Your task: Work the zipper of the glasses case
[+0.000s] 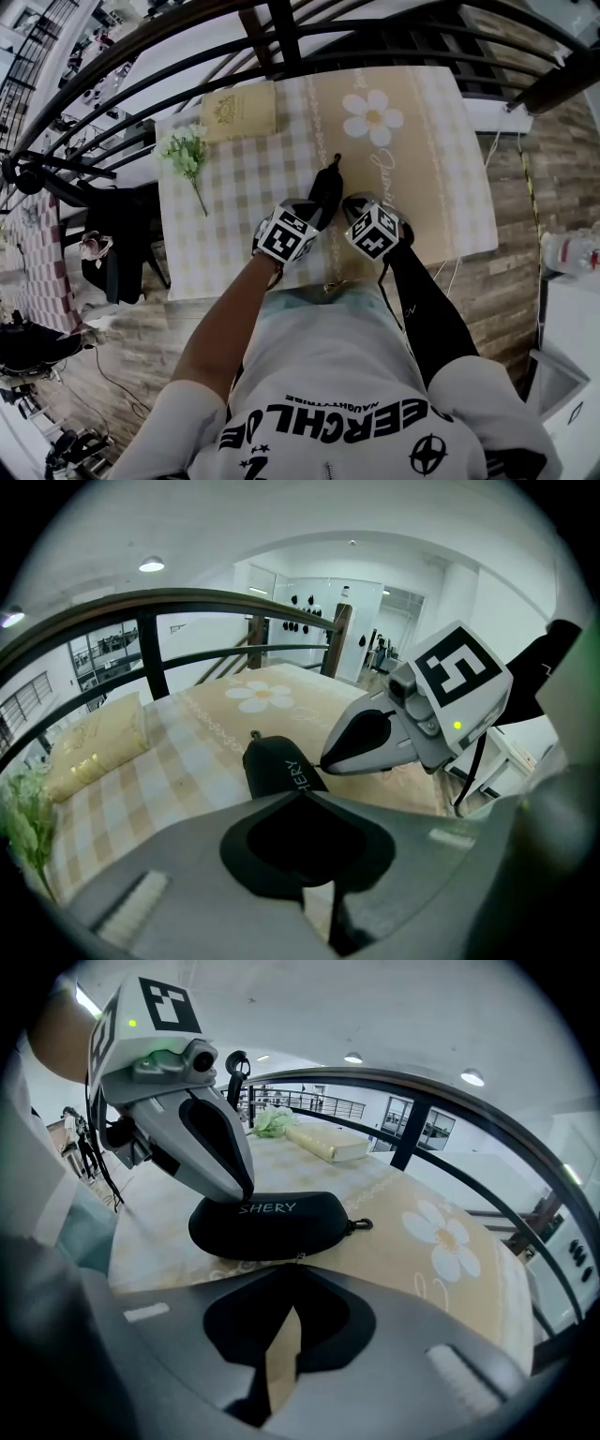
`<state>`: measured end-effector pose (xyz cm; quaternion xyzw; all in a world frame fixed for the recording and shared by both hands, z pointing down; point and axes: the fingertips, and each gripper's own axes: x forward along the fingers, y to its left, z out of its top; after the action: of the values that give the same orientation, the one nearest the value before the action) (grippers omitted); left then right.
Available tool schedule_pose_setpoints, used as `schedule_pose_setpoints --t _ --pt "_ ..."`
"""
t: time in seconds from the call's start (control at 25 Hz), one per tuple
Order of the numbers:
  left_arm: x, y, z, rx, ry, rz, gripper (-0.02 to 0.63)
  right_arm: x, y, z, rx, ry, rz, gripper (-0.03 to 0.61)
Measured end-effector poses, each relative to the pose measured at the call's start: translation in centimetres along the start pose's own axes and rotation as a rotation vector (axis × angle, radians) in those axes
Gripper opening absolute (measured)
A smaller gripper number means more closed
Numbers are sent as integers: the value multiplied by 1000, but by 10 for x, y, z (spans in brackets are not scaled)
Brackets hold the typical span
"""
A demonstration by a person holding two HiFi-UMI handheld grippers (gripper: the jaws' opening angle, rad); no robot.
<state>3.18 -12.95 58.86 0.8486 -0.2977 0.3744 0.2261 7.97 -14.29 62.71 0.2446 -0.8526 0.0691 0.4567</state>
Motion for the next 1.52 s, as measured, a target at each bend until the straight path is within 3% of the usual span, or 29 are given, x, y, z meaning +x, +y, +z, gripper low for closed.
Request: schedule_pose_setpoints --t 1.52 --pt "-2 1 2 -43 -43 66 103 -7 56 -5 -5 -21 90 29"
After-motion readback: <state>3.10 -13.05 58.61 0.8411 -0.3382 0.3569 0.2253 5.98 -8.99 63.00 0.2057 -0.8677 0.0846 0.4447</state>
